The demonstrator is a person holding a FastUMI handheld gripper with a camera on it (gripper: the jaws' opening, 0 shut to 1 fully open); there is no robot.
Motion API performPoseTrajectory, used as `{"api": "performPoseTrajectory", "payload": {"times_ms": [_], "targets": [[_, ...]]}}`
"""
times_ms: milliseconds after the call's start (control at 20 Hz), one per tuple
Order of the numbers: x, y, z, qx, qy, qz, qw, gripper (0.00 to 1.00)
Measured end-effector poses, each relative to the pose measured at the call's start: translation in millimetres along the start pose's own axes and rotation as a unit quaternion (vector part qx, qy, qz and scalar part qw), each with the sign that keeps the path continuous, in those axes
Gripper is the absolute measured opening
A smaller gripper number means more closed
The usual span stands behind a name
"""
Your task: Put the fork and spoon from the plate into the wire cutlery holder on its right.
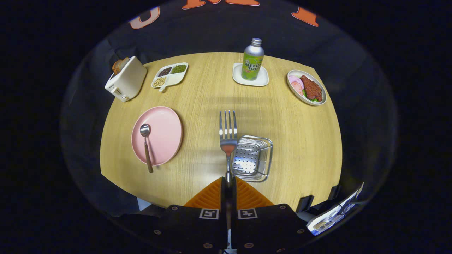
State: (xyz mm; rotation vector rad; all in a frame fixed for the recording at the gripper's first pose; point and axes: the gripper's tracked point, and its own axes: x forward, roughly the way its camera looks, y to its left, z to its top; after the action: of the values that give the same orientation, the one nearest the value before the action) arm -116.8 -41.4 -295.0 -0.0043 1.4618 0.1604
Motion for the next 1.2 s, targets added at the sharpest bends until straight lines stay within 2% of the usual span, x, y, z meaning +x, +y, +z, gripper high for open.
{"api": "performPoseTrajectory", "payload": {"times_ms": [350,550,800,1200], "targets": [[7.6,-23.0,-25.2,-0.019,0.091,0.01,0.996,0.05],[13.7,-29.0,-39.3,-0.033,0.146,0.018,0.989,0.05],[22.2,-35.3,-49.6,-0.022,0.217,0.033,0.975,0.05],[36.8,-39.7,-39.8,-0.002,0.261,0.041,0.964,0.07]]}}
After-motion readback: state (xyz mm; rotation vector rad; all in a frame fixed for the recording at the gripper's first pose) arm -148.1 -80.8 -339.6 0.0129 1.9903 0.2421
